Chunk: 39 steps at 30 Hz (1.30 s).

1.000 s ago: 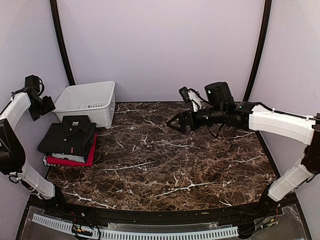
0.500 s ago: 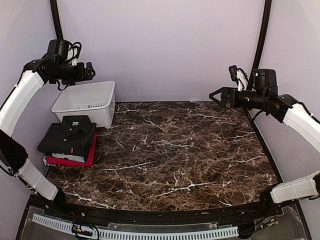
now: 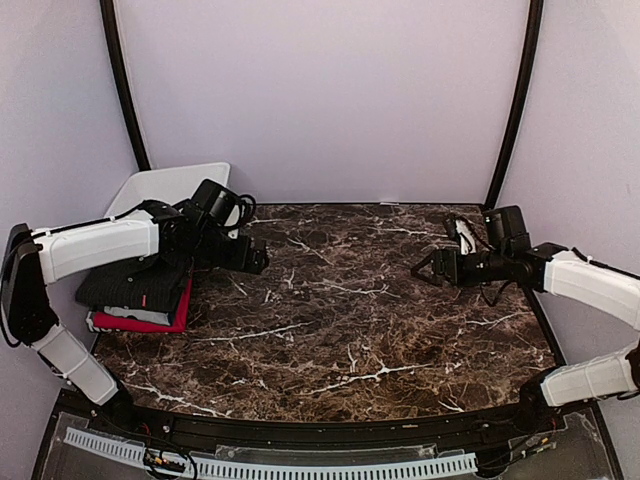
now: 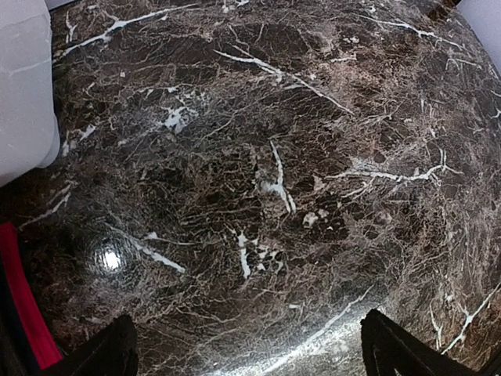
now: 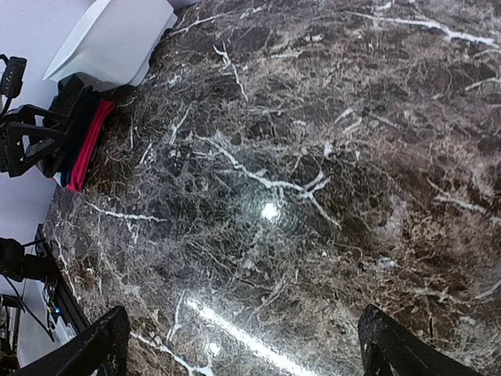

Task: Fold and stack the mixed laundry pile
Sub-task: Reset both arms

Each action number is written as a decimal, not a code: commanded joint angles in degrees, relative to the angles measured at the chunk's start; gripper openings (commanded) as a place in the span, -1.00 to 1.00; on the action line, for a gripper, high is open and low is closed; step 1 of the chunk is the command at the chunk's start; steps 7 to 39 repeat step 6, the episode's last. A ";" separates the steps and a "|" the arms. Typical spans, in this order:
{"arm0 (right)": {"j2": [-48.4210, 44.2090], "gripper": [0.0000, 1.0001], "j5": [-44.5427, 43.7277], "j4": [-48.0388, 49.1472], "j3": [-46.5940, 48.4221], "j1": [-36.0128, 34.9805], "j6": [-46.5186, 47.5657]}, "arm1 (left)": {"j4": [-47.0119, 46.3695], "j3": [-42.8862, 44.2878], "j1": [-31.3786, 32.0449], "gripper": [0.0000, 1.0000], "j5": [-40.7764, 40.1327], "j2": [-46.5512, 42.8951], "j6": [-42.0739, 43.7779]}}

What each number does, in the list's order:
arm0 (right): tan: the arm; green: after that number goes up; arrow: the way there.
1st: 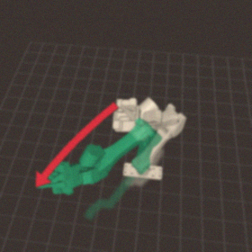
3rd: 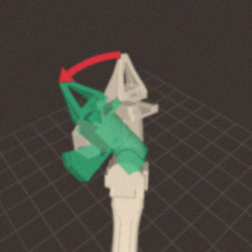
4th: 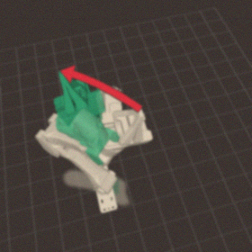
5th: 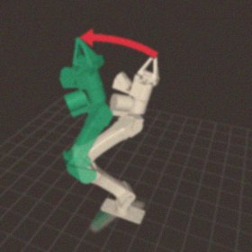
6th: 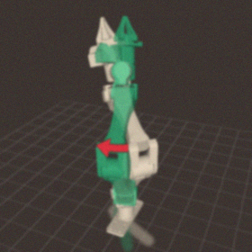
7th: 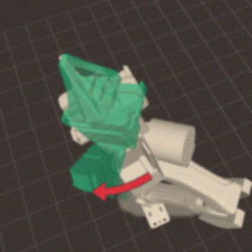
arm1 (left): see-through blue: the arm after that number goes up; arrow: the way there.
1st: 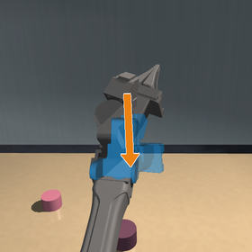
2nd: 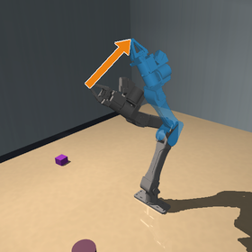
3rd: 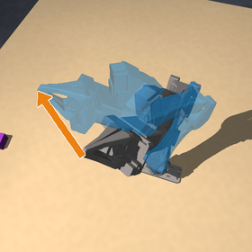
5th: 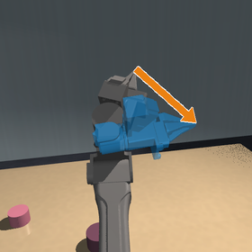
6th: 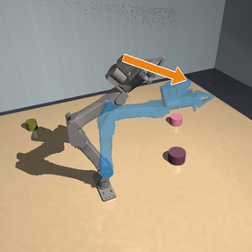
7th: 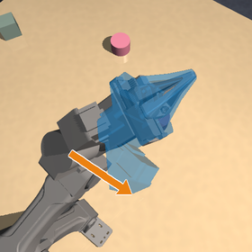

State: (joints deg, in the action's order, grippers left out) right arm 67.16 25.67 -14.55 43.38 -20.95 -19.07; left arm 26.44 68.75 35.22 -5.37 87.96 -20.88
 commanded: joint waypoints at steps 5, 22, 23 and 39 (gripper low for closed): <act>-1.07 0.97 1.77 7.81 -3.09 -0.01 -0.81 | -12.26 -6.36 0.55 0.98 0.90 -3.15 -4.92; -1.08 0.97 1.69 7.80 -2.97 0.03 -0.72 | -12.06 -6.31 0.55 0.98 0.27 -3.24 -5.07; -1.08 0.97 1.69 7.80 -2.97 0.03 -0.72 | -12.06 -6.31 0.55 0.98 0.27 -3.24 -5.07; -1.08 0.97 1.69 7.80 -2.97 0.03 -0.72 | -12.06 -6.31 0.55 0.98 0.27 -3.24 -5.07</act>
